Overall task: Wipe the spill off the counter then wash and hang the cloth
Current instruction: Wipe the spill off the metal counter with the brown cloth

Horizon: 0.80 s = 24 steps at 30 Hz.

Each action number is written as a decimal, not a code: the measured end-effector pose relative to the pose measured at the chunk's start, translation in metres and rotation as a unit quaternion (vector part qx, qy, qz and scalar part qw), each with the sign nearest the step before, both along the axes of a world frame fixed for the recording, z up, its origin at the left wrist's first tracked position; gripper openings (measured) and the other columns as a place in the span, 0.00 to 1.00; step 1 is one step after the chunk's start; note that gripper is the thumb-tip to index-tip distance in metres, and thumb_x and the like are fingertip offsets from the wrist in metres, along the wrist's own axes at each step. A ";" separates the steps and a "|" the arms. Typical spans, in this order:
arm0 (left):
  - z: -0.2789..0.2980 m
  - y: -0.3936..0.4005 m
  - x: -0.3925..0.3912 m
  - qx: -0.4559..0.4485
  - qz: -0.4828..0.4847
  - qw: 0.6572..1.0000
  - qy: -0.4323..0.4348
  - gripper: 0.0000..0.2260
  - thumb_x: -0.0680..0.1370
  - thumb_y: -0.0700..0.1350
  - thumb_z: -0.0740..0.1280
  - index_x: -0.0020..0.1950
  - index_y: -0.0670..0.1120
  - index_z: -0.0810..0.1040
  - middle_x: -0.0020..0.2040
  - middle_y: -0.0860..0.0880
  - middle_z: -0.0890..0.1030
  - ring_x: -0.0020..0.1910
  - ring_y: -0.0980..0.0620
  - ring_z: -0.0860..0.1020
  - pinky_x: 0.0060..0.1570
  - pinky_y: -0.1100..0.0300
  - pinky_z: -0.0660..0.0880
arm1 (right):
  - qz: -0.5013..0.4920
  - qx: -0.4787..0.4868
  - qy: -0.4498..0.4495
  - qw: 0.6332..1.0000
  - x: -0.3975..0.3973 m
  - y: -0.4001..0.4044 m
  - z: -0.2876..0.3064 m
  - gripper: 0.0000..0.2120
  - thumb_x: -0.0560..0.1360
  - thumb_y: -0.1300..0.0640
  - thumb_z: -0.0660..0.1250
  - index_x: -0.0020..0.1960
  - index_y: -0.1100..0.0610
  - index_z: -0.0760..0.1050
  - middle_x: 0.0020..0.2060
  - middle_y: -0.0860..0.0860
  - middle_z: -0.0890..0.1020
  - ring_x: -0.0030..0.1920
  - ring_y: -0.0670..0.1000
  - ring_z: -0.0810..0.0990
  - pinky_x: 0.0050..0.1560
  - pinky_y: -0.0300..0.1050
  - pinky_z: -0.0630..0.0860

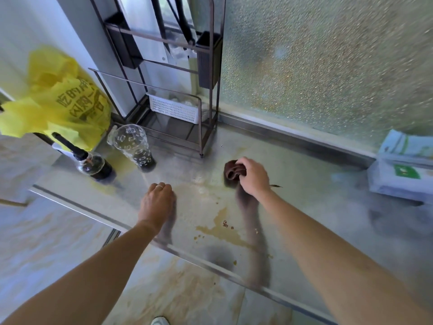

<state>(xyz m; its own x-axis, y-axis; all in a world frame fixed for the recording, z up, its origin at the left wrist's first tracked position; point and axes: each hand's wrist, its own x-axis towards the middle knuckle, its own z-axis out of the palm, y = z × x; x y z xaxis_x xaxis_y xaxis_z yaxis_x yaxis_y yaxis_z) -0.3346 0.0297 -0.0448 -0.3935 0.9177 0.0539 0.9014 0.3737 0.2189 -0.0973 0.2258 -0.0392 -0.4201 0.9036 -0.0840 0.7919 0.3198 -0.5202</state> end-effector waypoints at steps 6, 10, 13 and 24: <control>0.004 -0.004 0.000 -0.014 -0.007 1.000 -0.018 0.05 0.78 0.39 0.67 0.42 0.42 0.79 0.40 0.44 0.80 0.45 0.42 0.78 0.40 0.47 0.80 | -0.117 -0.033 0.052 0.991 0.012 0.032 0.014 0.19 0.74 0.68 0.62 0.59 0.54 0.81 0.55 0.57 0.85 0.57 0.59 0.81 0.50 0.42 0.71; 0.007 -0.004 0.000 -0.024 -0.001 0.999 -0.027 0.05 0.78 0.39 0.67 0.43 0.41 0.79 0.41 0.44 0.80 0.46 0.41 0.78 0.40 0.46 0.80 | -0.186 -0.001 0.037 0.982 0.027 0.066 0.020 0.16 0.76 0.64 0.65 0.61 0.57 0.80 0.57 0.60 0.84 0.59 0.62 0.80 0.58 0.48 0.74; 0.010 0.000 -0.001 -0.034 0.001 0.999 -0.034 0.04 0.78 0.38 0.66 0.43 0.41 0.79 0.42 0.43 0.80 0.47 0.41 0.78 0.40 0.45 0.79 | -0.202 -0.043 0.030 0.978 0.024 0.077 0.013 0.16 0.76 0.62 0.65 0.62 0.57 0.80 0.59 0.59 0.83 0.61 0.61 0.79 0.60 0.47 0.74; -0.003 -0.001 -0.007 0.001 -0.003 1.000 -0.024 0.05 0.77 0.38 0.67 0.42 0.42 0.79 0.40 0.45 0.79 0.45 0.43 0.77 0.36 0.48 0.79 | -0.185 -0.088 0.059 0.977 -0.028 0.080 0.009 0.26 0.74 0.65 0.57 0.64 0.44 0.79 0.60 0.55 0.83 0.56 0.61 0.81 0.48 0.48 0.81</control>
<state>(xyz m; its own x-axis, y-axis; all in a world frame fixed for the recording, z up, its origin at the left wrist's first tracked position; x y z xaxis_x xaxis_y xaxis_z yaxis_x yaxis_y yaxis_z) -0.3419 0.0292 -0.0475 -0.3896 0.9203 0.0363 0.8925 0.3675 0.2617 -0.1258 0.3059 -0.0298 -0.0830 0.9713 -0.2230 0.7681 -0.0802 -0.6353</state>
